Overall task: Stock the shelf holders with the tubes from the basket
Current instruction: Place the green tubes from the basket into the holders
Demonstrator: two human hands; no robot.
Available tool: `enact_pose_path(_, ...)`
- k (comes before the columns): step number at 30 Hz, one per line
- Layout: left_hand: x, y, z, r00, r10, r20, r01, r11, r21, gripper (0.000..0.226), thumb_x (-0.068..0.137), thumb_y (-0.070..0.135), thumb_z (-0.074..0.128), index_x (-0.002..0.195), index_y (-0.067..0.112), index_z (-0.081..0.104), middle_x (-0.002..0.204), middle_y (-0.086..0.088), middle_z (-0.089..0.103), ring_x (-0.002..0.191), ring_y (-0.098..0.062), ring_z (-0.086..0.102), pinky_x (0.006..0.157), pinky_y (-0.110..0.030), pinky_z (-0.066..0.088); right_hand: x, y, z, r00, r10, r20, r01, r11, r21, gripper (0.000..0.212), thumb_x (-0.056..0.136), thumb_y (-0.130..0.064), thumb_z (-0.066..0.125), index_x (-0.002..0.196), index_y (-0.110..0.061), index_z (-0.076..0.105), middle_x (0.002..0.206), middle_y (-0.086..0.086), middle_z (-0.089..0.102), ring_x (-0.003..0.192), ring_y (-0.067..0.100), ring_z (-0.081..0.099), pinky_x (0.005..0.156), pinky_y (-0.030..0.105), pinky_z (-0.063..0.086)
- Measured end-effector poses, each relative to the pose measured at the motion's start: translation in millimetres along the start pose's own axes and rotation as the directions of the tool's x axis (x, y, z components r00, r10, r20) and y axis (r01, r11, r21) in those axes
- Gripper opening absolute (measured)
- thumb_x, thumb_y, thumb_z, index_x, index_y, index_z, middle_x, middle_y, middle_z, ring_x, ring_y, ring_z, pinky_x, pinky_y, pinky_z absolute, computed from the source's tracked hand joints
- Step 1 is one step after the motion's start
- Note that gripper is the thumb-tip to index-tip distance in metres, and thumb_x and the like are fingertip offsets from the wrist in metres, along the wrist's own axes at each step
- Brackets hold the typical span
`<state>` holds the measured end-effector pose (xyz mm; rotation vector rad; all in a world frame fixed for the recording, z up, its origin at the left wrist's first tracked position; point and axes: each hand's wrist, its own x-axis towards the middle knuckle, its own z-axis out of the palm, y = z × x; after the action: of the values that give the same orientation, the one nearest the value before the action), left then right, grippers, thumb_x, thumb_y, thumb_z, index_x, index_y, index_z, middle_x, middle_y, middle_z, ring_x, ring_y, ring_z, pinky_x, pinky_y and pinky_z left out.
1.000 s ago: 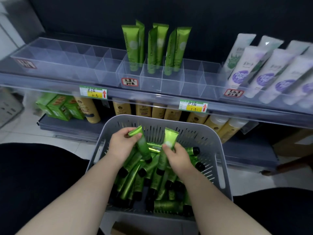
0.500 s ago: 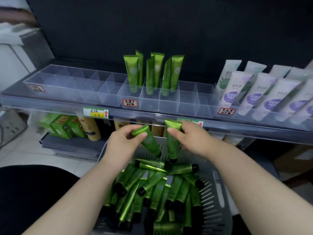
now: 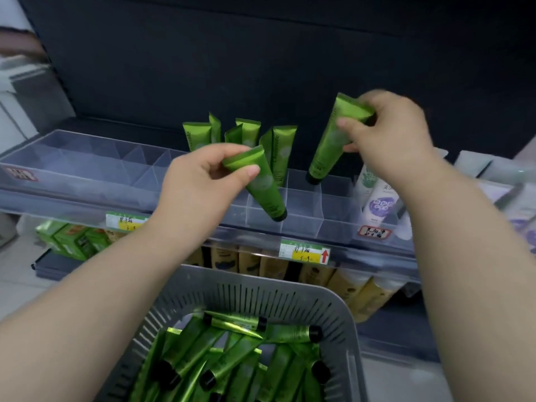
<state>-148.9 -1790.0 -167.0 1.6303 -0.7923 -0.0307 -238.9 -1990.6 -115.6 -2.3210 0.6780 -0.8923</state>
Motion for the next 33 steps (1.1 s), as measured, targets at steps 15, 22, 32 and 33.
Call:
enact_pose_path(15, 17.0, -0.8, 24.4, 0.991, 0.135, 0.022, -0.136, 0.983, 0.119, 0.031, 0.081, 0.019, 0.070, 0.085, 0.048, 0.059, 0.078, 0.036, 0.064, 0.079, 0.011, 0.062, 0.074, -0.003, 0.045, 15.9, 46.9, 50.6, 0.997, 0.036, 0.065, -0.020, 0.974, -0.227, 0.026, 0.096, -0.018, 0.047, 0.120, -0.011, 0.054, 0.108, 0.015, 0.055, 0.087, 0.022, 0.046, 0.069, 0.024, 0.032)
enact_pose_path(22, 33.7, 8.8, 41.3, 0.972, 0.220, 0.079, -0.231, 0.953, 0.196, 0.026, 0.082, 0.019, 0.069, 0.091, 0.042, 0.061, 0.086, 0.029, 0.061, 0.082, 0.012, 0.059, 0.081, -0.007, 0.046, 20.7, 52.6, 56.4, 0.980, 0.106, 0.170, -0.067, 0.974, -0.216, 0.039, 0.092, -0.008, 0.043, 0.129, -0.019, 0.049, 0.117, 0.013, 0.054, 0.093, 0.023, 0.049, 0.074, 0.021, 0.034)
enact_pose_path(32, 50.3, 11.3, 59.0, 0.950, 0.294, 0.104, -0.312, 0.905, 0.290, 0.020, 0.085, 0.015, 0.066, 0.105, 0.020, 0.069, 0.088, 0.024, 0.060, 0.083, 0.016, 0.054, 0.080, -0.001, 0.039, 18.7, 54.6, 41.2, 0.992, 0.027, 0.127, -0.002, 0.982, -0.191, 0.053, 0.090, 0.001, 0.042, 0.139, -0.019, 0.042, 0.134, 0.016, 0.046, 0.117, 0.030, 0.050, 0.094, 0.026, 0.039)
enact_pose_path(33, 52.7, 11.5, 60.8, 0.955, 0.280, 0.094, -0.296, 0.912, 0.284, 0.020, 0.085, 0.015, 0.066, 0.104, 0.020, 0.069, 0.089, 0.021, 0.061, 0.083, 0.014, 0.054, 0.080, -0.001, 0.039, 19.2, 54.0, 39.7, 0.991, 0.026, 0.129, -0.001, 0.982, -0.191, 0.054, 0.089, 0.002, 0.043, 0.139, -0.019, 0.042, 0.134, 0.015, 0.046, 0.117, 0.030, 0.051, 0.093, 0.024, 0.039)
